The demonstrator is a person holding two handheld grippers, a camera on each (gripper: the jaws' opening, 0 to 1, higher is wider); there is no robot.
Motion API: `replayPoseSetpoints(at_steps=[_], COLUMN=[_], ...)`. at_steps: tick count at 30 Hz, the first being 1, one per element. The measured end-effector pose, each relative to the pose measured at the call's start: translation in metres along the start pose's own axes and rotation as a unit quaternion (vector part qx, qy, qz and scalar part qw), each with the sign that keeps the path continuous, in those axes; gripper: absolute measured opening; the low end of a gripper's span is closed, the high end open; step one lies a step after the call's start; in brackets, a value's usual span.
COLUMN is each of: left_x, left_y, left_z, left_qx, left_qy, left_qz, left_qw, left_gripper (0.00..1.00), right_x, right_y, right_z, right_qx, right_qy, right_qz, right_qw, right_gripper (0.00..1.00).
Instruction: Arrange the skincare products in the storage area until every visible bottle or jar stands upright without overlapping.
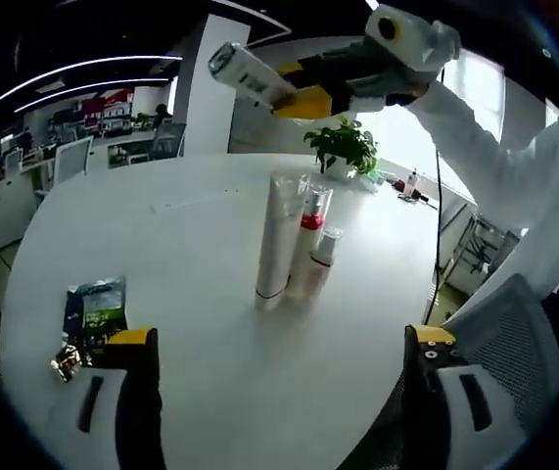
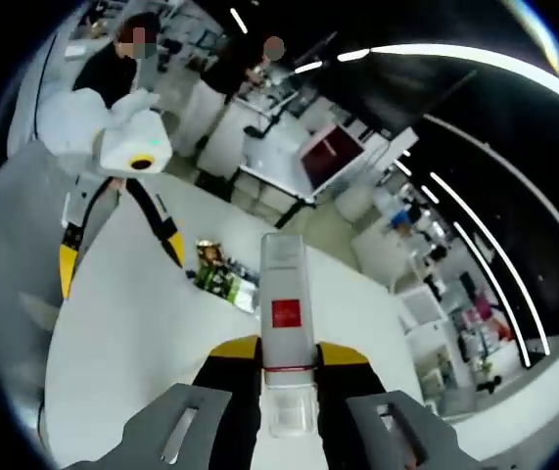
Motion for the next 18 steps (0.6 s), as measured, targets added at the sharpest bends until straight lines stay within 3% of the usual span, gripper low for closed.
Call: replayPoseSetpoints(at_steps=[4, 11, 15, 18], left_x=[0.002, 0.001, 0.001, 0.002], left_y=[-0.004, -0.006, -0.009, -0.014], left_z=[-0.002, 0.004, 0.003, 0.006], left_qx=[-0.001, -0.003, 0.001, 0.015], left_qy=[0.012, -0.004, -0.001, -0.007], left_qz=[-0.007, -0.015, -0.021, -0.031], left_qw=[0.9999, 0.9999, 0.9998, 0.9994], left_gripper=[0.99, 0.99, 0.99, 0.99], right_x=[-0.007, -0.014, -0.013, -0.011], right_y=[0.014, 0.047, 0.063, 0.076], right_z=[0.01, 0.02, 0.016, 0.012], right_qx=[-0.007, 0.009, -0.01, 0.013], right_qy=[-0.005, -0.015, 0.007, 0.004], right_qz=[0.014, 0.056, 0.07, 0.088], right_qw=[0.9999, 0.9983, 0.9975, 0.996], right_gripper=[0.13, 0.13, 0.13, 0.13])
Point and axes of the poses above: the point that each gripper's makers call its tool centre point, and the gripper's own axes: x roughly forward along the fingers, y roughly to its left, z roughly out of its top, the point moved 7 cm from there along -x, roughly backward along the fingers, and after that the axes turned 10 degrees about -y, right-handed, at the moved point
